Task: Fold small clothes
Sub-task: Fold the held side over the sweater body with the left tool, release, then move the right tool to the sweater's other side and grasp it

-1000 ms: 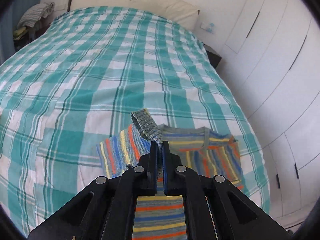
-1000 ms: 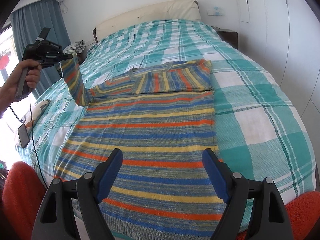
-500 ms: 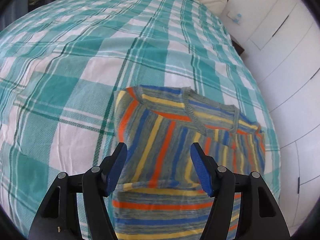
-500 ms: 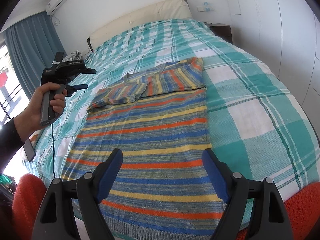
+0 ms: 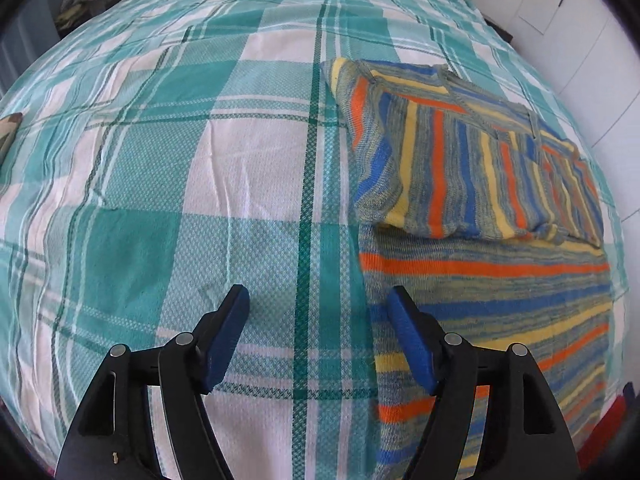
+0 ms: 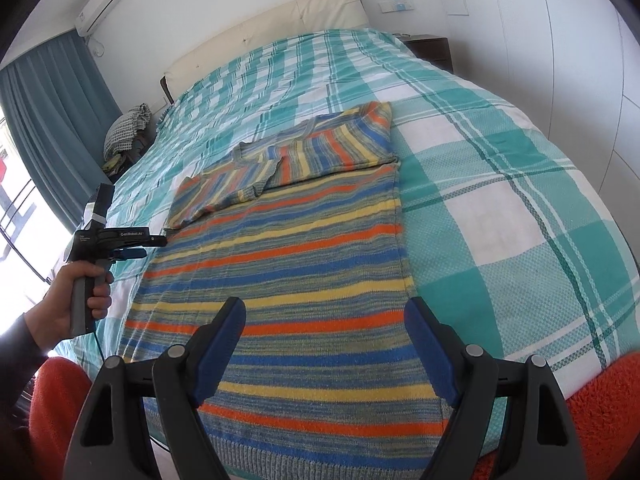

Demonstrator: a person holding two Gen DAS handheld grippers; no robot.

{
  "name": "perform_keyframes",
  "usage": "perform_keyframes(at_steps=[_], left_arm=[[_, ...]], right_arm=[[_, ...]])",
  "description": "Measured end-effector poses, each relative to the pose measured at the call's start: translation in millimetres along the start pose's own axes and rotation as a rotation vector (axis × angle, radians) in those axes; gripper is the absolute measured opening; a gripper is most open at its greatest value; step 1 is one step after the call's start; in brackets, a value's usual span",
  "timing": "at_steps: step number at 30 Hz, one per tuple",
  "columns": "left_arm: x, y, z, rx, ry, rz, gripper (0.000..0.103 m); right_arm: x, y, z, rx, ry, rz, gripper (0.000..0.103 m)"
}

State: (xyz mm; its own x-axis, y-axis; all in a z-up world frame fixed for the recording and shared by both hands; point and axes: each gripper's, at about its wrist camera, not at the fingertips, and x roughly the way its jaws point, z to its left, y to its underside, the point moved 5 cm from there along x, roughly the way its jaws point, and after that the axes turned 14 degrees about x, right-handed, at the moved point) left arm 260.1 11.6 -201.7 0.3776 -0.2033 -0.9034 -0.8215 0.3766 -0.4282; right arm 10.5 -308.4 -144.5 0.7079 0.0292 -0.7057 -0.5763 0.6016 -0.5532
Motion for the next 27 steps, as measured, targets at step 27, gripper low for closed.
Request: perform_keyframes(at_steps=[27], left_arm=[[-31, 108, 42, -0.152, -0.074, -0.122, 0.097]], right_arm=[[8, 11, 7, -0.057, 0.069, 0.003, 0.081]])
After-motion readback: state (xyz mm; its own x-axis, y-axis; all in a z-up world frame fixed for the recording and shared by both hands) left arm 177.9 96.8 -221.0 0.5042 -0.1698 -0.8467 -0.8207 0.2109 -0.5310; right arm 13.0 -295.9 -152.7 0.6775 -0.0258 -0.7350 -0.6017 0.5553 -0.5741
